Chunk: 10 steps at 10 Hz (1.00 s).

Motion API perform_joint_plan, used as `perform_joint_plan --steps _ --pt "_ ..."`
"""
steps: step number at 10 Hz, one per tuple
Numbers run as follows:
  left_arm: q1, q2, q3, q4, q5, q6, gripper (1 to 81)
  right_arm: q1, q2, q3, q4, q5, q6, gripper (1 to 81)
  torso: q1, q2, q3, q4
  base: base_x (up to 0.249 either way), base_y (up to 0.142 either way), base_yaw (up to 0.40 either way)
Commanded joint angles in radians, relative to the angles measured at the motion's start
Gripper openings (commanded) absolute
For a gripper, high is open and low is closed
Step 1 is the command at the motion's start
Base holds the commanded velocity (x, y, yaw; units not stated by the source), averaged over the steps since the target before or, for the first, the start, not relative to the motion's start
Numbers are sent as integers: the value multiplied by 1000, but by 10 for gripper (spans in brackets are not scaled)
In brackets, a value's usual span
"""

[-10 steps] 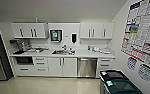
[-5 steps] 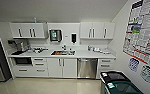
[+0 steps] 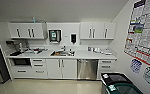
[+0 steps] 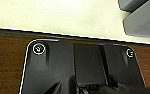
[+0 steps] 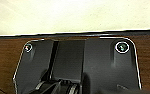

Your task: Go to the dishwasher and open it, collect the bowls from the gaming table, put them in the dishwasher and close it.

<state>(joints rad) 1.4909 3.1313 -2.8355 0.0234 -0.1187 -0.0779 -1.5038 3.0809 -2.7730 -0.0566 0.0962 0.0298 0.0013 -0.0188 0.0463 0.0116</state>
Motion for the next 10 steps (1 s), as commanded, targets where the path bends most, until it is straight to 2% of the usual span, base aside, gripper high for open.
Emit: perform_joint_plan --steps 1,3,10 --pt "-62 9 -1 9 44 6 811 64 1 1 4 -44 2 811 0 0 0 0 93 0 0" --pt "-63 4 -1 4 44 6 811 64 1 1 4 -44 2 811 0 0 0 0 92 0 0" --pt "-62 1 -1 1 44 6 811 64 1 1 4 -44 2 811 0 0 0 0 89 61 0"
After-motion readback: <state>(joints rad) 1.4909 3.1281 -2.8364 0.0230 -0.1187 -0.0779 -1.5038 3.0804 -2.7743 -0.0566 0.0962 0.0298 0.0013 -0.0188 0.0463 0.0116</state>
